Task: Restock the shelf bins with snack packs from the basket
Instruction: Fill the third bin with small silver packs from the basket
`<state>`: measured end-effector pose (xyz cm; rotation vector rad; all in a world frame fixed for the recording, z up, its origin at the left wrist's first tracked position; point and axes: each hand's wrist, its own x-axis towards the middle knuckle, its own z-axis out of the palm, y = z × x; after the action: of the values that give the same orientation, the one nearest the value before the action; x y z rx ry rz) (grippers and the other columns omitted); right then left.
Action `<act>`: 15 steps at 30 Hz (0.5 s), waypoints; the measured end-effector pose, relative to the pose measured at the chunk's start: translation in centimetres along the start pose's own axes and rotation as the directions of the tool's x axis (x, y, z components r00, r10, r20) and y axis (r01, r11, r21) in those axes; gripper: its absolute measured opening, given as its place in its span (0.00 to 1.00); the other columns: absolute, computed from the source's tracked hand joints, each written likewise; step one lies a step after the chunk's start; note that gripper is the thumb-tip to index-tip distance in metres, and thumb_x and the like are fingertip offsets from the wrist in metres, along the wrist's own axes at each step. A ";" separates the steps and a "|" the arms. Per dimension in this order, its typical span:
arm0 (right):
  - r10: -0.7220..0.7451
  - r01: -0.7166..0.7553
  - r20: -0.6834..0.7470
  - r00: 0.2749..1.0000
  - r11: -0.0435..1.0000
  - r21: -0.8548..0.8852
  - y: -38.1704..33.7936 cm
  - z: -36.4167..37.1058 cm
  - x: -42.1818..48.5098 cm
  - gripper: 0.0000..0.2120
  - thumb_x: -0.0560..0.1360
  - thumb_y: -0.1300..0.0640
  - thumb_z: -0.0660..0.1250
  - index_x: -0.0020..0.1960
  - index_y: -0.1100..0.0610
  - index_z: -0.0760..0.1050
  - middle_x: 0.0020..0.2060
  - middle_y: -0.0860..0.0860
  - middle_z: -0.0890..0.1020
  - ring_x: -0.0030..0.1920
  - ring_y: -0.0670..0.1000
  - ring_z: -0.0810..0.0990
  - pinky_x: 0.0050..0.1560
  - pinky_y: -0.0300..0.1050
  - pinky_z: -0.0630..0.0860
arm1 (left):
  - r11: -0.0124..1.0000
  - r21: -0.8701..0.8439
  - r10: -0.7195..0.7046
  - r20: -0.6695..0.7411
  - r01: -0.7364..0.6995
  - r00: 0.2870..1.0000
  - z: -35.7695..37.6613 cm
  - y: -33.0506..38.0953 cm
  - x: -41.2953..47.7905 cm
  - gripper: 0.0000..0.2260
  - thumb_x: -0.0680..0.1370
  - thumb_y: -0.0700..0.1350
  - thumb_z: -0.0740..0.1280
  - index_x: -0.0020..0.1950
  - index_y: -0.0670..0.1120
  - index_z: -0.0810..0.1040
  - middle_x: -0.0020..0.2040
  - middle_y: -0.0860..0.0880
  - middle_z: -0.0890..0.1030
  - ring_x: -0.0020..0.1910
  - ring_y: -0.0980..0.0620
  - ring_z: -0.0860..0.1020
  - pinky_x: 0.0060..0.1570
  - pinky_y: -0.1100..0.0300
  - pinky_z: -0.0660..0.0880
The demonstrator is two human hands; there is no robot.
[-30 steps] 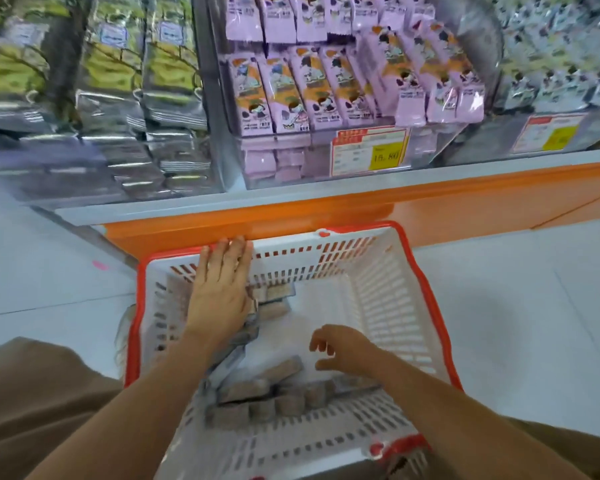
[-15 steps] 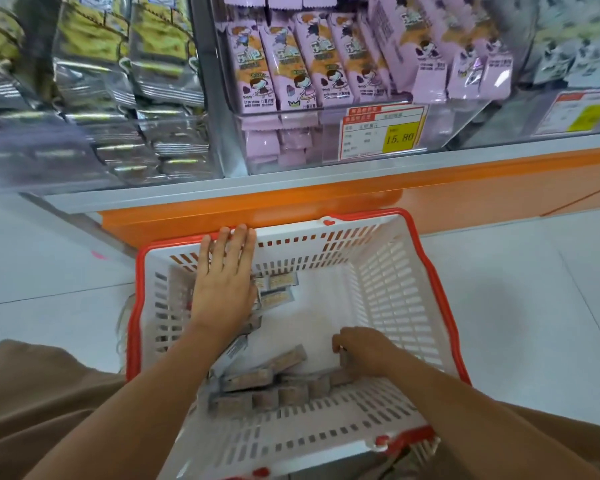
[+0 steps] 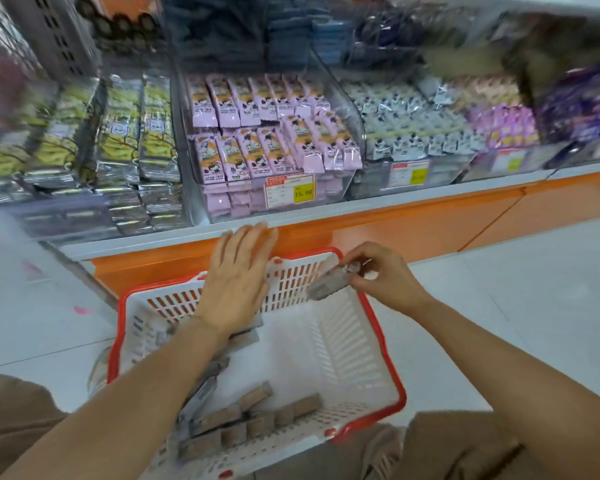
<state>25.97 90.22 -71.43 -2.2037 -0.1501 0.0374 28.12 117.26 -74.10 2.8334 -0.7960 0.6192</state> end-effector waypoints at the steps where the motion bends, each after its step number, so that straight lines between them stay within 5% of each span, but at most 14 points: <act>1: -0.041 0.044 -0.072 0.997 0.998 0.034 -1.2 -1.4 -0.2 0.12 0.70 0.68 0.73 0.47 0.52 0.80 0.44 0.46 0.82 0.44 0.46 0.80 0.45 0.35 0.76 | 1.000 -0.013 0.014 -0.051 -0.015 0.999 -0.7 0.4 1.2 0.33 0.71 0.42 0.71 0.75 0.39 0.66 0.72 0.40 0.63 0.70 0.39 0.63 0.72 0.44 0.53; 5: -0.108 0.193 -0.384 0.917 0.962 0.191 -5.1 -7.3 -0.1 0.09 0.70 0.63 0.71 0.47 0.53 0.80 0.40 0.43 0.80 0.41 0.46 0.79 0.44 0.37 0.76 | 0.999 -0.044 0.009 -0.152 -0.016 0.988 -3.4 1.7 5.8 0.27 0.74 0.44 0.57 0.74 0.40 0.67 0.71 0.42 0.63 0.70 0.40 0.61 0.72 0.45 0.54; 9: -0.128 0.294 -0.644 0.754 0.943 0.157 -6.8 -12.5 2.1 0.07 0.73 0.64 0.71 0.48 0.54 0.78 0.44 0.49 0.81 0.45 0.44 0.81 0.47 0.38 0.78 | 0.999 -0.042 -0.019 -0.136 0.013 0.991 -4.8 2.7 9.7 0.26 0.75 0.41 0.62 0.74 0.41 0.68 0.73 0.40 0.67 0.73 0.41 0.61 0.75 0.47 0.49; 15: -0.073 0.184 -0.766 0.638 0.981 0.060 -5.4 -16.5 8.3 0.08 0.71 0.60 0.73 0.42 0.57 0.73 0.37 0.44 0.76 0.38 0.38 0.74 0.42 0.31 0.72 | 0.997 0.057 -0.054 0.008 0.053 0.999 -3.6 3.2 11.9 0.29 0.80 0.51 0.55 0.80 0.43 0.58 0.78 0.42 0.61 0.77 0.41 0.59 0.77 0.44 0.50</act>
<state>35.07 81.24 -57.00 -1.8850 0.1726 -0.9420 34.47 109.79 -65.78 2.9005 -0.7125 0.6308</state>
